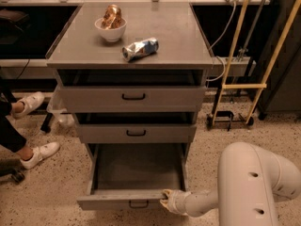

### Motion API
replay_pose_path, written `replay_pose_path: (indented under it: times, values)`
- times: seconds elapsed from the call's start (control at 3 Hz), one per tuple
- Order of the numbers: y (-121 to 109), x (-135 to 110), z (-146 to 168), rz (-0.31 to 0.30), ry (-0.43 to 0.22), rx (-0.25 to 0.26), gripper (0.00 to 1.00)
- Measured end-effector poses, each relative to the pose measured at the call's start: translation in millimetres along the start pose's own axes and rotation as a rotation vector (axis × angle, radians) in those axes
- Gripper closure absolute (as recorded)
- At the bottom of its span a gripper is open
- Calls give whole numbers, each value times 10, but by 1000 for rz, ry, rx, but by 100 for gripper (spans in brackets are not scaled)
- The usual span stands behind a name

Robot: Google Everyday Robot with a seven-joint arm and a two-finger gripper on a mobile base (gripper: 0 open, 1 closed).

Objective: Open bottom drawer

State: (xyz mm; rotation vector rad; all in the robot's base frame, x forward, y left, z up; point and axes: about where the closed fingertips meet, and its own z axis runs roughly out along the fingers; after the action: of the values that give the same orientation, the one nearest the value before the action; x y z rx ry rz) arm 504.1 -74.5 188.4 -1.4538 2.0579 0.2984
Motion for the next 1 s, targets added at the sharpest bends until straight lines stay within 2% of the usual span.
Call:
replay_pose_path:
  times: [1.0]
  values:
    - [-25,22,-21,13,11,-1,100]
